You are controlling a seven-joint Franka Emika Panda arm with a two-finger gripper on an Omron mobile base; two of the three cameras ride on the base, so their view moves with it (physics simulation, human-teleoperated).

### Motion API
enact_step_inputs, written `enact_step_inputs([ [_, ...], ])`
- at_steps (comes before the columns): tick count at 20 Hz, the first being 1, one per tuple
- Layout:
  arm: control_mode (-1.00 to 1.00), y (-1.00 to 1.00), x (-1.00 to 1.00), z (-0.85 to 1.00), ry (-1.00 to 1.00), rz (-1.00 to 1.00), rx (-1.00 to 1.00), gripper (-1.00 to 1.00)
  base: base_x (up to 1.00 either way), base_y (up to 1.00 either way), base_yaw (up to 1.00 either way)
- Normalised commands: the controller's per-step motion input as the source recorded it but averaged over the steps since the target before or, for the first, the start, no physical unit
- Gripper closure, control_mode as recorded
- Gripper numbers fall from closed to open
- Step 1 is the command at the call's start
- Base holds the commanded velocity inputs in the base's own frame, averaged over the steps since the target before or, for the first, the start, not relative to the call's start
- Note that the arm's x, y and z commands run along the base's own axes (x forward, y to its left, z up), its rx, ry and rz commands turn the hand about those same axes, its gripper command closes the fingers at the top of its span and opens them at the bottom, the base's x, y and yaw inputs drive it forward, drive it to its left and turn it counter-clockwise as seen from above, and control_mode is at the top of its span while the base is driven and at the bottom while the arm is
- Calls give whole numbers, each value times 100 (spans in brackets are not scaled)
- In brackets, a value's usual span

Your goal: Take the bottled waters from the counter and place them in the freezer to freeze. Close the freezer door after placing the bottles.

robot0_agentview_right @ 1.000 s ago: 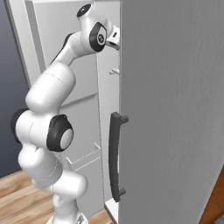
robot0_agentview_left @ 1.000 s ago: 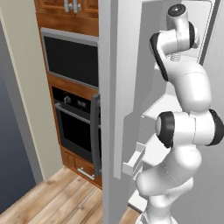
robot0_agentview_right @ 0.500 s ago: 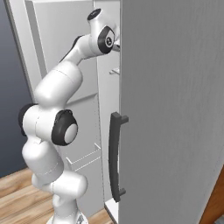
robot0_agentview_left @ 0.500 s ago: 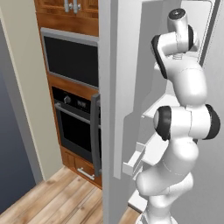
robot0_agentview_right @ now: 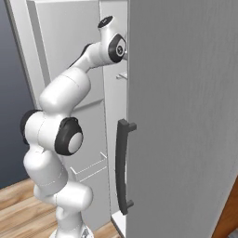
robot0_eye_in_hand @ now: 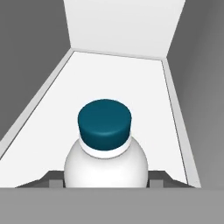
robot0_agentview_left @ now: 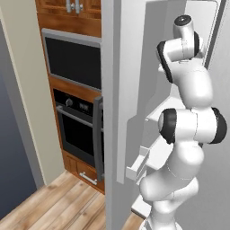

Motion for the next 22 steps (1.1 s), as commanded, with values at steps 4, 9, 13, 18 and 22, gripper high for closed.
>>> enact_step_inputs([
  [4,-100,-14,26,-7,-2,0,0,100,0,0,0],
  [9,-100,-17,50,-1,0,0,0,100,0,0,0],
  [13,-100,-25,60,-18,0,0,0,100,0,0,0],
  [18,-100,-20,47,-30,0,0,0,100,0,0,0],
  [22,-100,-9,10,-69,0,0,0,100,0,0,0],
])
